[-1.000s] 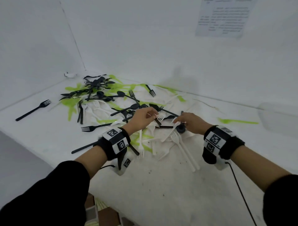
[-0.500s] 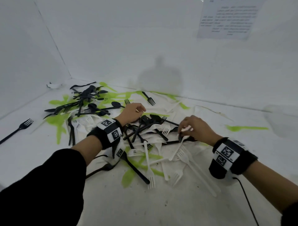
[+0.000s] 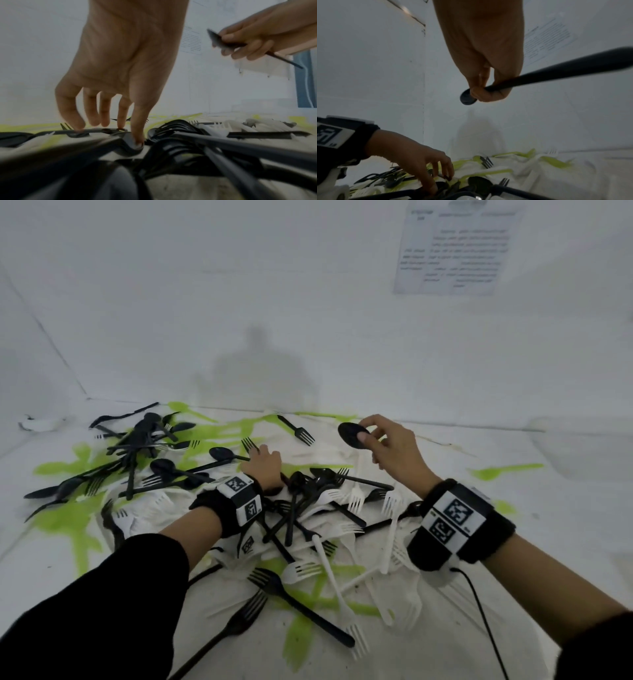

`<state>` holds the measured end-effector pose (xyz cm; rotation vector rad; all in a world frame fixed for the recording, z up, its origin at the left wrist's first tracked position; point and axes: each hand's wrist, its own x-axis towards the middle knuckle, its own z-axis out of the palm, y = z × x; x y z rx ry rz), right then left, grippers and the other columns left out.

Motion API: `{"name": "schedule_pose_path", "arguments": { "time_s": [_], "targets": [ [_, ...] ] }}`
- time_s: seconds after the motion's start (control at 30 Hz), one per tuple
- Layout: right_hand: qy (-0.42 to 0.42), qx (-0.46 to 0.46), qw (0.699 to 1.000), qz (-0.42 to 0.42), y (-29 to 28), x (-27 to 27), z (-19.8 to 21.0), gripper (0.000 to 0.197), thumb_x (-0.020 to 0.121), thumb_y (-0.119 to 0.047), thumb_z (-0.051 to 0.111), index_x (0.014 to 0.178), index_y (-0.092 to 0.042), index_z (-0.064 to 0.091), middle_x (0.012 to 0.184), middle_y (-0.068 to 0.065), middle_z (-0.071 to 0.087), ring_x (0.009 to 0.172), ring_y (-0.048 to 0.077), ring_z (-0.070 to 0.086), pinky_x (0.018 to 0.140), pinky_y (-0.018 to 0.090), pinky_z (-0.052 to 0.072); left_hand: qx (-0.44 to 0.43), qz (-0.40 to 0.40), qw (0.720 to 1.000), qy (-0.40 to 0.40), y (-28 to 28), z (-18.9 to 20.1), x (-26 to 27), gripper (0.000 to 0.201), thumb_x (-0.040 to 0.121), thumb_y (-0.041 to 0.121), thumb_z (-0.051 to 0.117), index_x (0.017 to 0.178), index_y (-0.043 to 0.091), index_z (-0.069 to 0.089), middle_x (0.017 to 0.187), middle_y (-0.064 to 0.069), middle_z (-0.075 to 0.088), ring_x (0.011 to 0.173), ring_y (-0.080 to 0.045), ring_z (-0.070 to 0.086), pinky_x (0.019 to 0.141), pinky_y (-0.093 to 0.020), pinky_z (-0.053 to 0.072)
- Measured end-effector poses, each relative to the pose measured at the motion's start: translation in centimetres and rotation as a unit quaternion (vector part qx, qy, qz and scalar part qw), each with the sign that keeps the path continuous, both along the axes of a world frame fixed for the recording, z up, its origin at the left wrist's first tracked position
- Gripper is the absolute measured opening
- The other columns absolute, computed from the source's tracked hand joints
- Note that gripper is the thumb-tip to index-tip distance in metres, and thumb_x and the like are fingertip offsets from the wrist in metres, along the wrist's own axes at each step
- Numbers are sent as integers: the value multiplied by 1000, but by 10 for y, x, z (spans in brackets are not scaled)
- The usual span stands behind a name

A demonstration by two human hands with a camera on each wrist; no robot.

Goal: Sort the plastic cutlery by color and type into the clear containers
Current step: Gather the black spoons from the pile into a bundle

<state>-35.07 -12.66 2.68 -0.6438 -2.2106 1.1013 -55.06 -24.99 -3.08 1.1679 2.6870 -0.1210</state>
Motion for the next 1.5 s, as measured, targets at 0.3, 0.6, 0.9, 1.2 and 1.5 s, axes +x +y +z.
{"name": "schedule_pose_path", "arguments": {
  "time_s": [0.3,0.6,0.9,1.2,1.5],
  "targets": [
    [-225,82,971,-4,-5,-53,-37,36,78,-5,64,113,2,56,109,23,63,104,34,57,72,30,36,48,6,989,-137,-5,-4,-17,53,88,9,60,128,-6,28,125,-26,47,112,-37,52,84,-37,44],
    [-392,164,905,12,-4,-63,-57,28,86,-9,55,113,0,55,119,21,55,111,34,54,84,35,43,267,-52,935,-227,-9,21,-14,29,96,-4,31,103,1,59,101,-23,54,73,-31,62,54,-30,55],
    [-305,74,949,15,-9,-44,-38,22,85,-20,61,98,-3,64,88,13,61,94,30,60,65,26,34,326,-2,899,-294,-5,33,-5,26,95,4,34,108,12,56,77,-3,54,54,-12,56,35,-13,37],
    [-115,29,993,-20,-26,-29,-3,17,94,-30,51,95,-15,57,76,-3,56,78,16,50,68,29,33,230,-11,892,-390,-13,12,-2,14,92,4,54,82,-2,60,64,-10,63,41,-7,60,41,-18,49],
    [-56,-91,993,-54,-33,-37,-10,25,96,-17,45,72,-20,42,64,-3,44,55,11,40,51,20,30,221,-18,922,-318,-12,2,-6,27,75,25,78,71,5,60,63,-12,64,39,-6,59,37,-15,42]
  ]
}}
